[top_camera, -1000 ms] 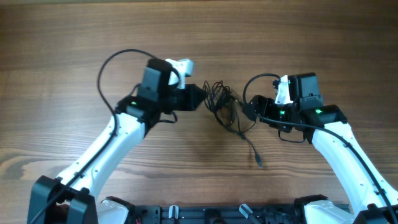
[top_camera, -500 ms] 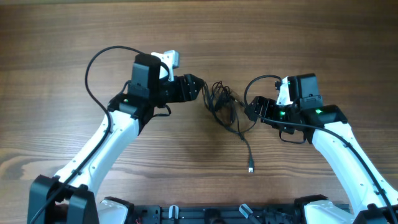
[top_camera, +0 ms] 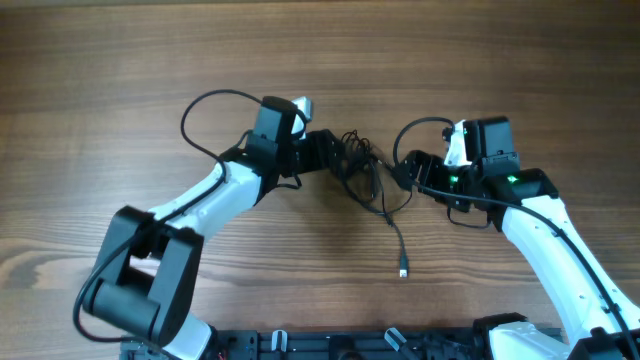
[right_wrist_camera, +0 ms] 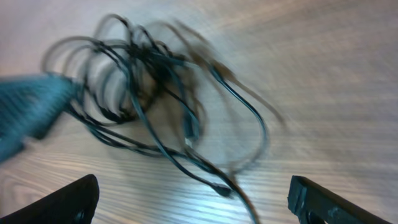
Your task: Untangle cables
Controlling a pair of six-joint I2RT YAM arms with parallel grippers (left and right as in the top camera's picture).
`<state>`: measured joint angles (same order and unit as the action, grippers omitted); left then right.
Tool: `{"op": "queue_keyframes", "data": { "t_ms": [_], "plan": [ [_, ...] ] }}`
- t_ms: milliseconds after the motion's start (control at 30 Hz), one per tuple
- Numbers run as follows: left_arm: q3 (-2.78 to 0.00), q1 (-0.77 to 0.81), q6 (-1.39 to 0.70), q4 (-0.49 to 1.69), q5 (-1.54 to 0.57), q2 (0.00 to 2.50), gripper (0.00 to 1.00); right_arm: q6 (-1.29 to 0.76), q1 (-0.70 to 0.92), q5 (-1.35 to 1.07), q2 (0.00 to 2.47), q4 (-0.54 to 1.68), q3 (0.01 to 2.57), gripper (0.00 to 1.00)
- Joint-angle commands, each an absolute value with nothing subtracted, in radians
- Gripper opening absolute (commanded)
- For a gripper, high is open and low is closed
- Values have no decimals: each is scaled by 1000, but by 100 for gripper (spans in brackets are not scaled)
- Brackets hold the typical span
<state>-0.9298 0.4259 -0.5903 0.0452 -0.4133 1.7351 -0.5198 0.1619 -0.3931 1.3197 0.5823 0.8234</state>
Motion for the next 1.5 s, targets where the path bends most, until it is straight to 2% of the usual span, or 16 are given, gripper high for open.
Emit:
{"op": "queue_keyframes", "data": {
  "t_ms": [0,33,100,133,233,333,400,500,533,700,967,1067,1200,1333,1467],
  "plan": [
    [-936,443,-619,38,-448,1753,37,-644,160,-473,1330,494,823,100],
    [-936,443,-619,36,-487,1753,24,-684,160,-472,1330,453,823,100],
    [-936,443,-618,37,-593,1753,7,-714,160,-473,1330,413,823,100],
    [-936,443,-618,36,-660,1752,4,-718,160,-473,1330,401,823,100],
    [-936,443,-614,30,-888,1752,4,-739,160,-474,1330,408,823,100],
    [-936,443,-612,47,-927,1752,4,-791,160,-548,1335,415,823,99],
    [-936,443,-607,60,-926,1752,4,-820,160,-579,1346,415,823,90],
    [-936,443,-607,91,-926,1752,4,-837,161,-577,1377,430,823,64],
    [-936,443,-606,108,-923,1752,4,-872,161,-578,1400,445,823,60],
    [-936,445,-572,173,-892,1752,4,-916,208,-601,1526,459,823,59],
    [-936,449,-558,181,-881,1752,4,-918,334,-675,1666,329,823,57],
    [-936,449,-557,185,-881,1752,4,-920,343,-619,1672,325,823,44],
    [-936,447,-553,209,-881,1752,4,-920,341,-559,1672,322,823,6],
    [-936,382,-478,280,-880,1747,4,-899,298,-542,1672,330,823,4],
    [-936,212,-387,390,-826,1707,4,-776,195,-572,1672,360,823,4]
  ]
}}
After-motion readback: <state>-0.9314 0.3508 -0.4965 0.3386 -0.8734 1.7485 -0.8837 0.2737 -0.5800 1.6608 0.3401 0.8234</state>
